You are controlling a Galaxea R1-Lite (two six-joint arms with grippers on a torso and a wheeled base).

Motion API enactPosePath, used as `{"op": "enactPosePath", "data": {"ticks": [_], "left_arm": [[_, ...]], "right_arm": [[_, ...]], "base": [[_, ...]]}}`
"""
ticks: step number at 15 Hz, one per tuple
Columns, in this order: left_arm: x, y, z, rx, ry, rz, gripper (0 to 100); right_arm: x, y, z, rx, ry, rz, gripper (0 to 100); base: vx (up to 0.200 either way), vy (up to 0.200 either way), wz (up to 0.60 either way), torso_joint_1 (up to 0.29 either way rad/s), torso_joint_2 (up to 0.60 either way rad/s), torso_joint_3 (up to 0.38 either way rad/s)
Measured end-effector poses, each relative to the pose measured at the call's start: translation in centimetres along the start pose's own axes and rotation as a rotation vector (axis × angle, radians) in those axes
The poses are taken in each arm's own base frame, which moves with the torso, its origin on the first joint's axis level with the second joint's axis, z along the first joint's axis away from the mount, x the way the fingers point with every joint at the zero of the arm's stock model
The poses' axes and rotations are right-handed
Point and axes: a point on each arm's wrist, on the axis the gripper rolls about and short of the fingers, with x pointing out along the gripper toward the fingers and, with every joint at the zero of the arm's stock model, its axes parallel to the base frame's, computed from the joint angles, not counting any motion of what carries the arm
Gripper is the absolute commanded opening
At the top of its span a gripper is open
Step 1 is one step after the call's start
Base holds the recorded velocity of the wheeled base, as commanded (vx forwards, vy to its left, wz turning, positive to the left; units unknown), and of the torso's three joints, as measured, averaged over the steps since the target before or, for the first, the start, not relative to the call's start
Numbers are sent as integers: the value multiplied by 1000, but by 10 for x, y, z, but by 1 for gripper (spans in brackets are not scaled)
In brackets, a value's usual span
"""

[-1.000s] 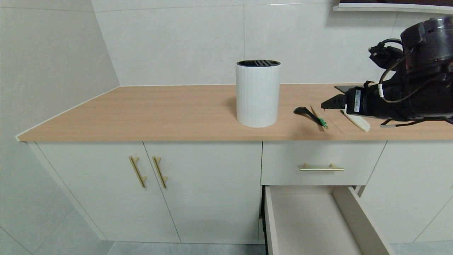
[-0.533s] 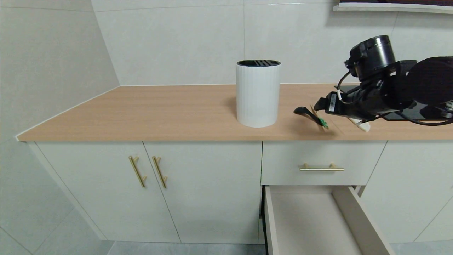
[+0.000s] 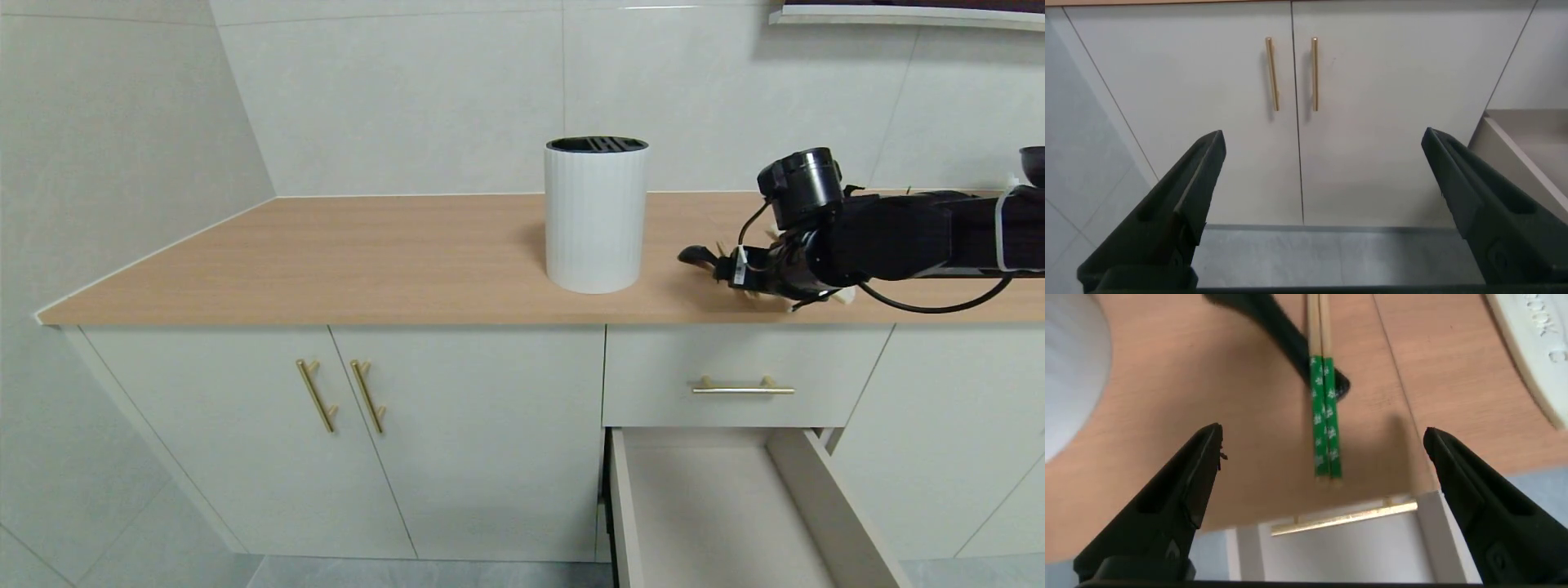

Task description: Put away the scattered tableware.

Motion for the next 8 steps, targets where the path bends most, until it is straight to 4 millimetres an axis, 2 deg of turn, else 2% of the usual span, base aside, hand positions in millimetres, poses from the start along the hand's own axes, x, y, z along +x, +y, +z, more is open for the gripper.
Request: {"op": "enactPosePath", "data": {"ticks": [4,5,8], "left_arm": [[0,0,0,0,0,0,100],[0,0,0,0,0,0,100],[0,0,0,0,0,0,100]], "right_arm": [[7,0,-3,1,1,-3,100],[9,0,-4,0,4,-5,0],[12,1,-5,1,4,-1,0]], "base": [[0,0,0,0,0,0],[0,0,0,0,0,0],[0,0,0,0,0,0]]}}
